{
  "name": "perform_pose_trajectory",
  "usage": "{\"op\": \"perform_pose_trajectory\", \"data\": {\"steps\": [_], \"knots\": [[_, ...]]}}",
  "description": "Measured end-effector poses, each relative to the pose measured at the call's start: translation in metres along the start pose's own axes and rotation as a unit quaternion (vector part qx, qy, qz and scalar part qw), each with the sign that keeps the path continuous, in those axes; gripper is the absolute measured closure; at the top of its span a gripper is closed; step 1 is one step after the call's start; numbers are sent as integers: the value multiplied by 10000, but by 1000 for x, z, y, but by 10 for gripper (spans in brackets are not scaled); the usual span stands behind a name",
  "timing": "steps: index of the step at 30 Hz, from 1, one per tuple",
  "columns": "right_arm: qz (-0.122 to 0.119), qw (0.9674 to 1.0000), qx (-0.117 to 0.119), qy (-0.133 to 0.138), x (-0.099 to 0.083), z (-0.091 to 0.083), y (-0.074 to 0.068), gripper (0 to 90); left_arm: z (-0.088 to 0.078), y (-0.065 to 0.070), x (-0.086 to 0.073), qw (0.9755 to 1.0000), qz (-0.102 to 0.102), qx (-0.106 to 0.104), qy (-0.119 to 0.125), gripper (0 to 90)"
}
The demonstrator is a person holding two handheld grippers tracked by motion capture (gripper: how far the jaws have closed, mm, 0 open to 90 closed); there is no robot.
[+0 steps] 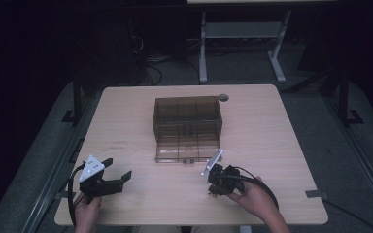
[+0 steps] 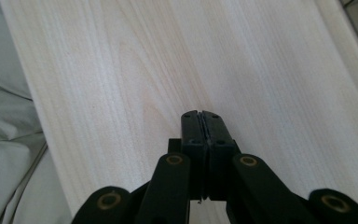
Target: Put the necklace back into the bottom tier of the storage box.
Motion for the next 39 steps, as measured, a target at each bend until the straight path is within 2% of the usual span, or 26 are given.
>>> {"op": "perform_pose_trajectory", "data": {"steps": [13,17,25,33,39], "knots": [[-52,9999,-54,94,4,-20,-2,887,1,0,0,10000,11,-8,-6,130],[-113,9997,-83,190,10,-34,-4,888,0,1,0,10000,20,-11,-11,130],[-169,9995,-143,204,20,-53,-4,887,1,2,0,10000,-14,-19,17,130],[-216,9994,-134,228,32,-66,-1,886,1,2,0,10000,-19,-22,7,130],[-235,9994,-82,240,40,-68,2,886,1,2,0,10000,-16,-27,-3,130]]}}
Point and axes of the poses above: each handheld gripper's, and its own axes: z roughly forward along the jaws, x roughly out of its top, y roughly to its right, the point moved 8 cm from there along z, roughly forward along the jaws, and after that the axes turned 4 degrees about x, right-handed, at the moved point
